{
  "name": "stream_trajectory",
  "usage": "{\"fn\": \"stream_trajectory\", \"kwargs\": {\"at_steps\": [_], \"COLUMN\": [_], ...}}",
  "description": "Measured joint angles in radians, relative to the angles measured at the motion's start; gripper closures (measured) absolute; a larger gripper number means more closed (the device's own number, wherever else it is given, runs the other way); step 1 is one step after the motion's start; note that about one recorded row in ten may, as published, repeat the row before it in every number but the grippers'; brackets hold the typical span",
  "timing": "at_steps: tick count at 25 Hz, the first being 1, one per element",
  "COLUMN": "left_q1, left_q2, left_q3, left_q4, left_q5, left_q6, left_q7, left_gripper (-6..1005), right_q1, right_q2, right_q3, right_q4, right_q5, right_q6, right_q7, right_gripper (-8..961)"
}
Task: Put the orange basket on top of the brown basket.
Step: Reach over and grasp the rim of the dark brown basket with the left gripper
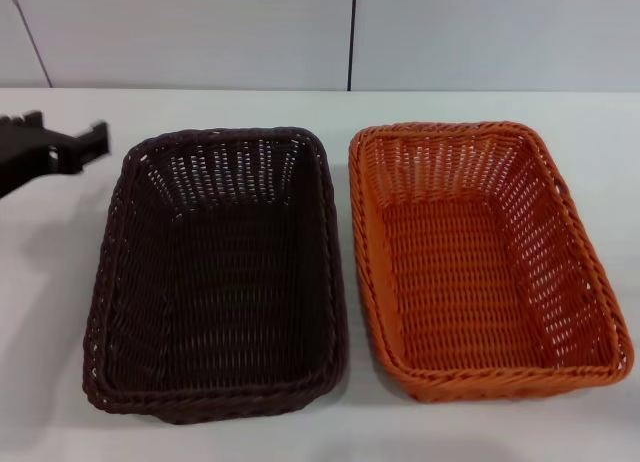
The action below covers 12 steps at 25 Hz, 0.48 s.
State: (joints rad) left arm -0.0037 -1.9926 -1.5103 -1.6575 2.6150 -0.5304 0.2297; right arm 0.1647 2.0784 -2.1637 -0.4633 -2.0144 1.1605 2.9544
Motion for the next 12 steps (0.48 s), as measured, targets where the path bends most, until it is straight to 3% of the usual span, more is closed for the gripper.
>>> {"fn": "stream_trajectory", "kwargs": {"at_steps": [2,3,6,12], "left_q1": [-0.009,-0.017,-0.040,-0.041], "left_q2": [-0.057,-0.074,-0.066,-0.069], "left_q3": [-0.068,-0.091,-0.067,-0.056], "left_q4": [-0.062,-0.087,-0.109,-0.103], "left_q5": [0.000,0.000,0.001,0.007], "left_q6": [-0.170,-0.246,-0.354,-0.390], "left_q7": [0.069,0.091,0.060,0.042], "left_gripper": [294,285,242,187], "right_q1": [0.003,0.005,0.008,0.004], "right_q2": [0.000,-0.001,-0.001,-0.001], "right_q3": [0.000,-0.001,-0.001,0.001], "right_q4": [0.000,0.000,0.002,0.001], "right_q5": [0.000,0.000,0.000,0.000], "right_q6": [-0.010,-0.015,-0.023,-0.019], "right_q7": [0.000,0.000,0.000,0.000], "right_gripper": [183,183,183,183]}}
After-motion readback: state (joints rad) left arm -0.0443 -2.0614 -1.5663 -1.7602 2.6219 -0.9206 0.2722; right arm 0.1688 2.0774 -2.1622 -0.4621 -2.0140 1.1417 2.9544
